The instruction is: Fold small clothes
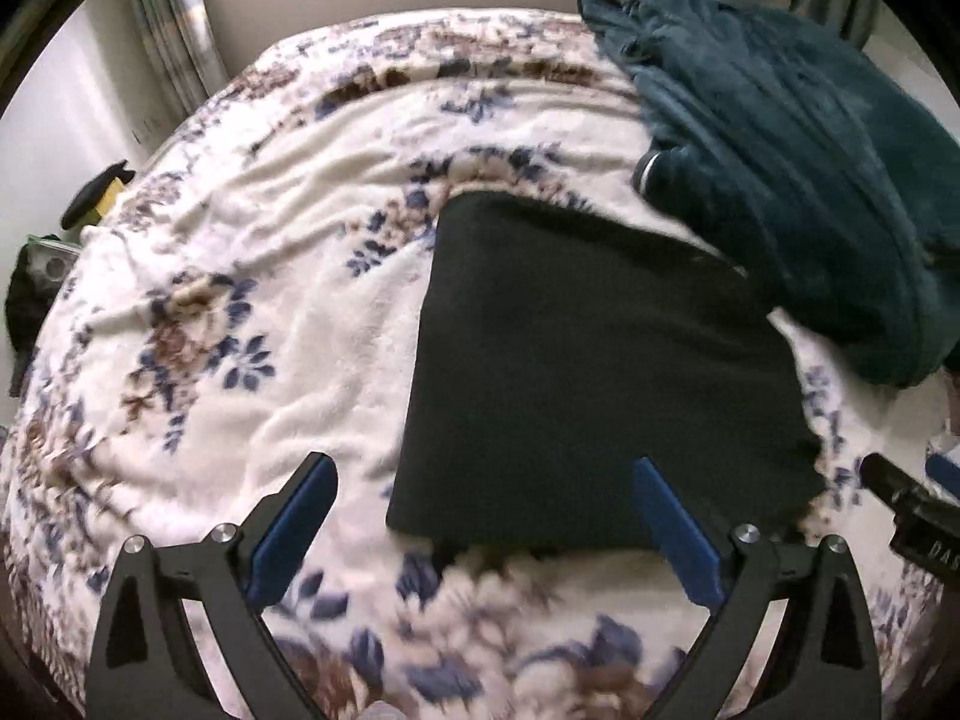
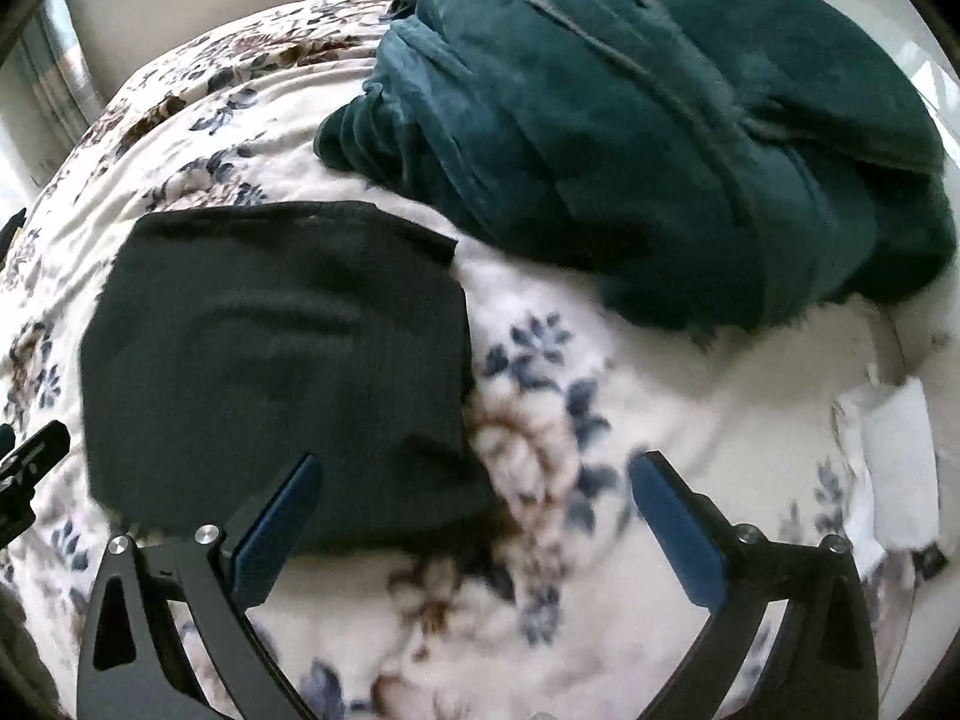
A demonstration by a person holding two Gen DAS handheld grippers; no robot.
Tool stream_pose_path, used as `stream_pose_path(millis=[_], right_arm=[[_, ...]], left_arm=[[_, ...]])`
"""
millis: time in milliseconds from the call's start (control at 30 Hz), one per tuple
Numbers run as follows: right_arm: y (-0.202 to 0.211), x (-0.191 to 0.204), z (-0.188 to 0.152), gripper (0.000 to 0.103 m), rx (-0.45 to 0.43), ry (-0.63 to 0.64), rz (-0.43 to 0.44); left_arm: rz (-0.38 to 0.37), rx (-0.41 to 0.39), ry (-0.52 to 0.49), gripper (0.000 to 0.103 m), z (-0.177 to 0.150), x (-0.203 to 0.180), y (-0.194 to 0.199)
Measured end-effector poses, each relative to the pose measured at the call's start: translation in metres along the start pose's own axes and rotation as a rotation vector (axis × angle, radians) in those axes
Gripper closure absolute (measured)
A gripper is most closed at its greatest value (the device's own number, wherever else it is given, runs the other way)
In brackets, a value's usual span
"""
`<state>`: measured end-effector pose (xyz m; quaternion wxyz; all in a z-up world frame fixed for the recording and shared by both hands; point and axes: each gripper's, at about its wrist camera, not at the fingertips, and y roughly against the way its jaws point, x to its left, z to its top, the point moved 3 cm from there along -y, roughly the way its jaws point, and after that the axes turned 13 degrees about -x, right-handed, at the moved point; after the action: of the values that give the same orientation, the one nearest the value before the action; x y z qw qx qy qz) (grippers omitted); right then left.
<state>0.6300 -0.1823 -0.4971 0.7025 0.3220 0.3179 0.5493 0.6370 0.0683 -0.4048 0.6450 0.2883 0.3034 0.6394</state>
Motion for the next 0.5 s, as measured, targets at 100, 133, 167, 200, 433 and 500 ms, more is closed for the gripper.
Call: stream_pose_path(millis=[100,133,167,200,433,500], right_arm=[[0.043,-0.004,-0.004,0.0,-0.028,-0.004,-0.019],[0.058,-0.003,-0.003,0.0,-0.049,0.011,-0.03],[0.077,-0.001,-0.001,0.0,-0.072,0.021,-0.036],[0.096,-0.003,0.0,0.0,-0.088,0.025,-0.037],[0.234,-0.02,0.01,0.0,-0.195,0.027,-0.04],[0.281,-0.024,0.01,0.0,-0.235,0.037,-0.044]], left_arm=[[-0.019,-0.006,0.024,0.002,0.004,-0.009,0.037],[-0.03,-0.01,0.025,0.002,0.005,-0.012,0.05],[-0.034,-0.021,0.02,0.002,0.006,-0.015,0.066],[-0.033,-0.035,0.012,0.002,0.008,-0.018,0.085],[-0.053,-0.115,-0.031,0.002,0.016,-0.03,0.211],[-0.062,-0.123,-0.034,0.002,0.017,-0.032,0.242]])
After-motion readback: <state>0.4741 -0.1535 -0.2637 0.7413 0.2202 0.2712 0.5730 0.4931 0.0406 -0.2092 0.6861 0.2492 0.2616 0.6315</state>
